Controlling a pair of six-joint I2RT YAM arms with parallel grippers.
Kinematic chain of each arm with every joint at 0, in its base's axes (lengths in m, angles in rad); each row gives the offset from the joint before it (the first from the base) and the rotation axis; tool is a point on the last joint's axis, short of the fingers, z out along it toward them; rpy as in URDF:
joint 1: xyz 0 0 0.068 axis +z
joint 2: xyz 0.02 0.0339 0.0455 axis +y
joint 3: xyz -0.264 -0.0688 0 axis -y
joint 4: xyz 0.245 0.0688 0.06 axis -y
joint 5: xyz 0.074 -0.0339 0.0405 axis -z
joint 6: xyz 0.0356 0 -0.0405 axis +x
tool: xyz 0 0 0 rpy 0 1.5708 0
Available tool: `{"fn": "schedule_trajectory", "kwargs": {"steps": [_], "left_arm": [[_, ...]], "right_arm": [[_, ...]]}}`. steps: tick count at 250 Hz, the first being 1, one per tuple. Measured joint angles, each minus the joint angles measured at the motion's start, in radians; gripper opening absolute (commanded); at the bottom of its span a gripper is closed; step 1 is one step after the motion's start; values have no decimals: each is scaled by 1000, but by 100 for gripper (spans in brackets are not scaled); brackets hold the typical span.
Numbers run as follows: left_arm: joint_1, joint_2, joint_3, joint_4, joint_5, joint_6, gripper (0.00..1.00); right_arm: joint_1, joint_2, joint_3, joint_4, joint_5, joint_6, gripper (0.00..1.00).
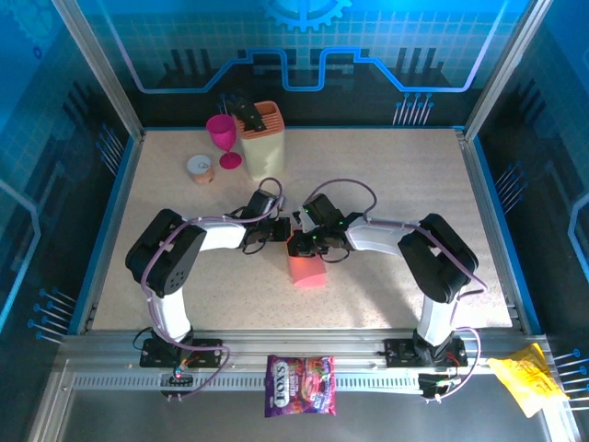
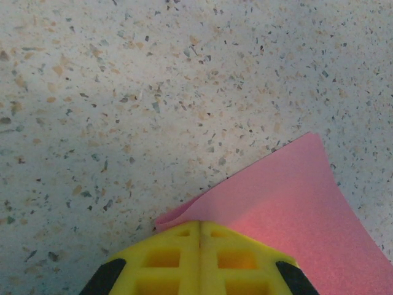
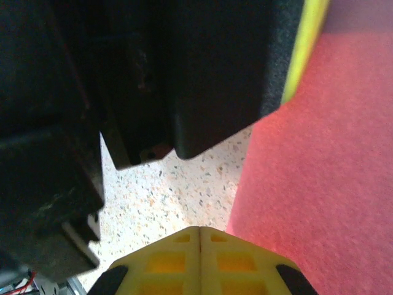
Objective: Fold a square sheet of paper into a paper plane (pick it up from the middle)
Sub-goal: First fold in half a square sheet of paper at the center of the table.
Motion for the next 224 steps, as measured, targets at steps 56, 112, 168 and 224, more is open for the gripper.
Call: {"fn": "schedule_trajectory", "kwargs": {"steps": [56, 112, 168, 224], "left_arm": [[0, 0, 0, 1, 0, 0, 0], [2, 2, 0, 2, 0, 4, 0], [2, 3, 0, 2, 0, 5, 0], [3, 5, 0, 2, 2, 7, 0]], "right_arm": [[16, 38, 2, 30, 2, 16, 0], [28, 64, -2, 38, 8, 8, 0], [37, 68, -27, 29, 31, -21, 0], [53, 61, -35, 36, 61, -37, 0]]}}
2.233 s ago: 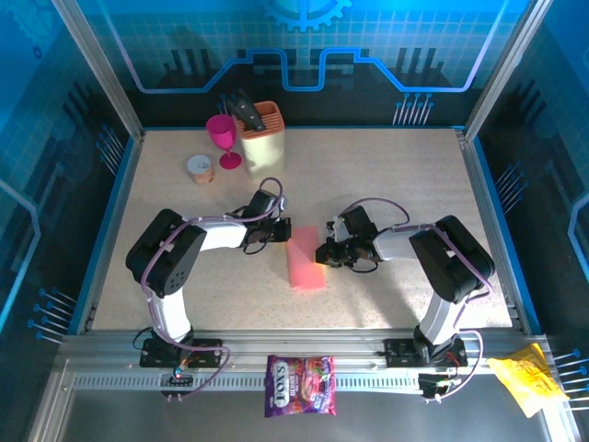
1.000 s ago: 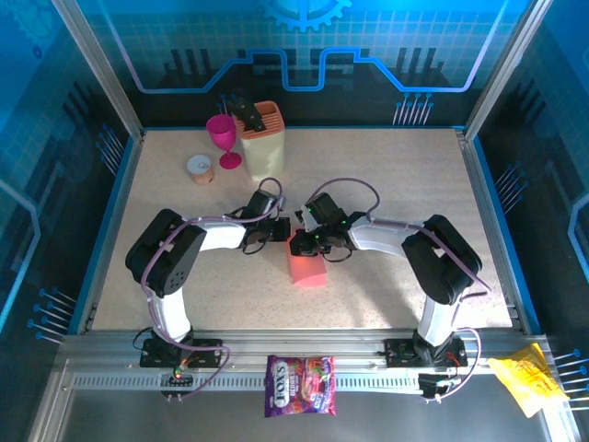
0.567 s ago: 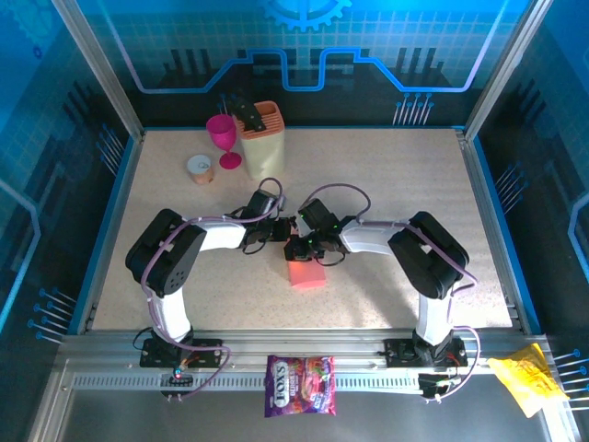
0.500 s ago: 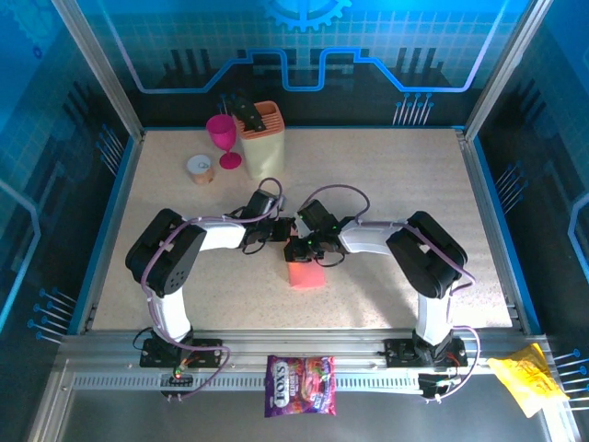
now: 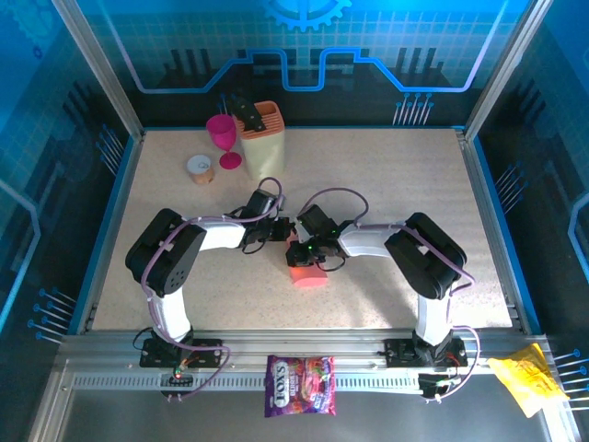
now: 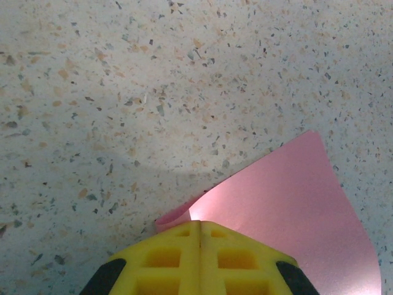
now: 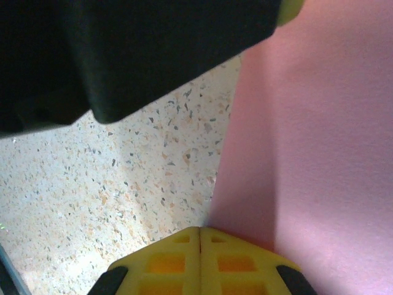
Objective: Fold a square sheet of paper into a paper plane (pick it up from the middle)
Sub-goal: First fold in half a square sheet of paper at the center of the table.
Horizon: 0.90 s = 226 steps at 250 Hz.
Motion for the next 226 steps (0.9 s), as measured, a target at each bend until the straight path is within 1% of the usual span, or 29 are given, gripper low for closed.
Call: {"fn": "schedule_trajectory", "kwargs": {"steps": [53, 134, 177, 226], "left_arm": [[0, 1, 0, 0, 0, 23, 0], [0, 2, 1, -1, 7, 26, 0], [0, 2, 1, 0, 9, 31, 0], [0, 3, 2, 0, 9, 37, 0]], "right_arm": [[26, -21, -31, 42, 49, 0, 0], [75, -72, -101, 66, 61, 4, 0], [119, -117, -168, 97, 70, 15, 0], [158, -169, -267, 185, 74, 58, 0]]}}
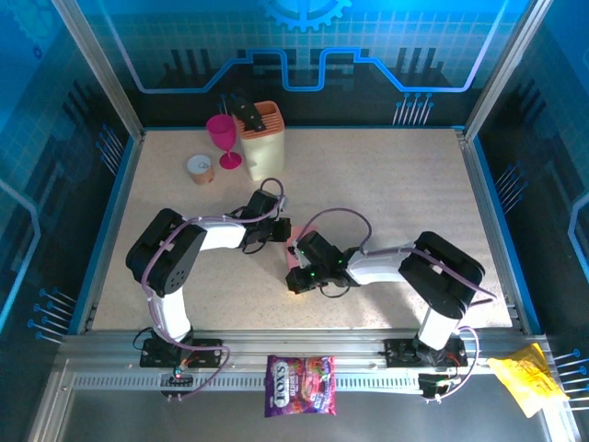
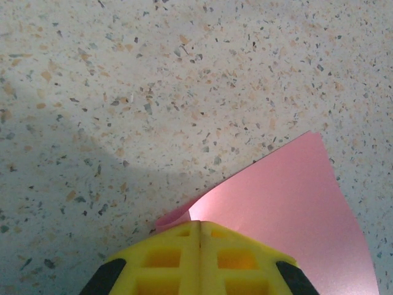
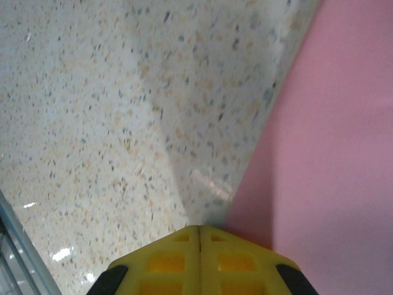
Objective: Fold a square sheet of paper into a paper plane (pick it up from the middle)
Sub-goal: First fold in half a square sheet of paper at the center of the table.
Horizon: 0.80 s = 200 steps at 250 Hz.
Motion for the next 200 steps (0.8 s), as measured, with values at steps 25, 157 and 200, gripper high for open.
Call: {"fn": "schedule_trajectory", "kwargs": {"steps": [25, 157, 200], "left_arm": [[0, 0, 0, 2, 0, 4, 0], [0, 0, 0, 3, 0, 3, 0], [0, 0, 0, 4, 1, 3, 0]], "right_arm": [[21, -35, -66, 60, 1, 33, 0], [-13, -343, -97, -232, -26, 27, 0], [-52, -272, 48, -249, -31, -5, 0]]}}
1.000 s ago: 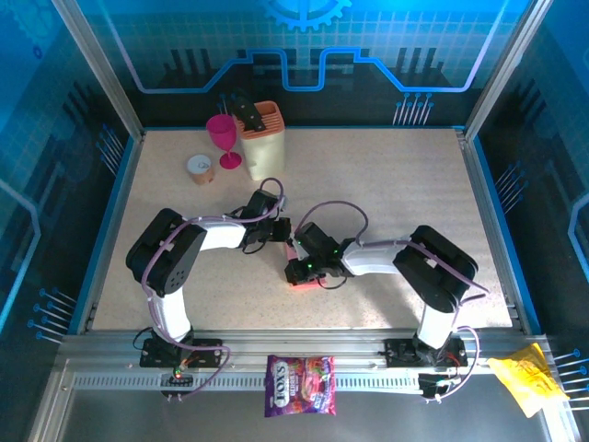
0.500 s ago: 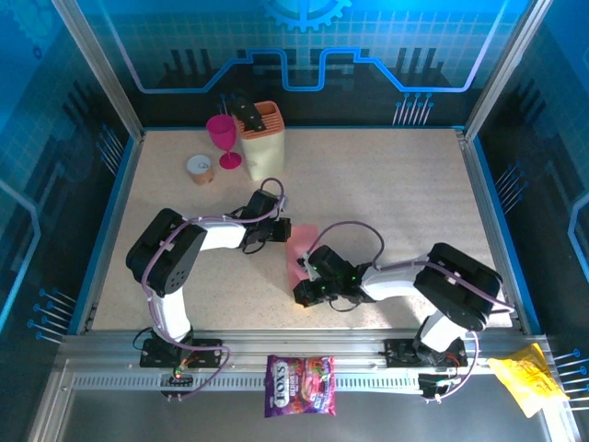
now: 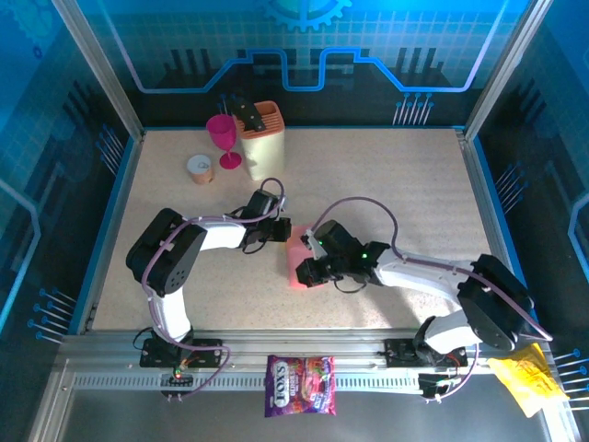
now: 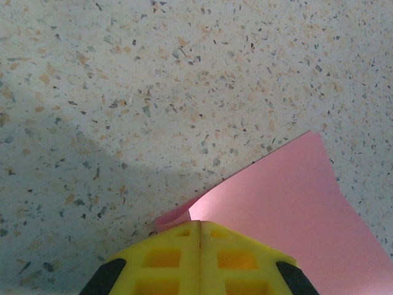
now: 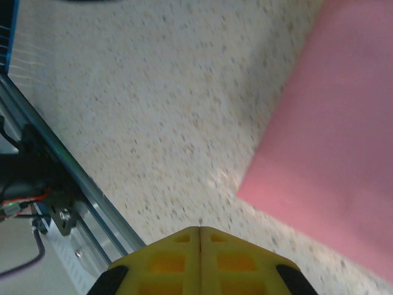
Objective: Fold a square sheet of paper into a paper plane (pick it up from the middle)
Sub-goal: First fold in half a square sheet of paper at the center of the table.
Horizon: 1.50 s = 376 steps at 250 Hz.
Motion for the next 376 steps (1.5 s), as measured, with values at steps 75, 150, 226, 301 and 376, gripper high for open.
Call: {"fn": "schedule_trajectory", "kwargs": {"steps": [75, 150, 226, 301, 376], "left_arm": [[0, 0, 0, 0, 0, 0, 0], [0, -10, -2, -6, 7, -19, 0], [-6, -198, -118, 6, 64, -161, 3], [-105, -250, -243, 69, 85, -305, 0], [-140, -218, -283, 125, 81, -386, 0]], "right_arm": [[-9, 233, 35, 106, -26, 3, 0], [-30, 274, -64, 262, -53, 35, 0], [-31, 275, -106, 357, -69, 58, 0], [-31, 280, -112, 380, -75, 65, 0], [-31, 280, -109, 371, -74, 64, 0]]}}
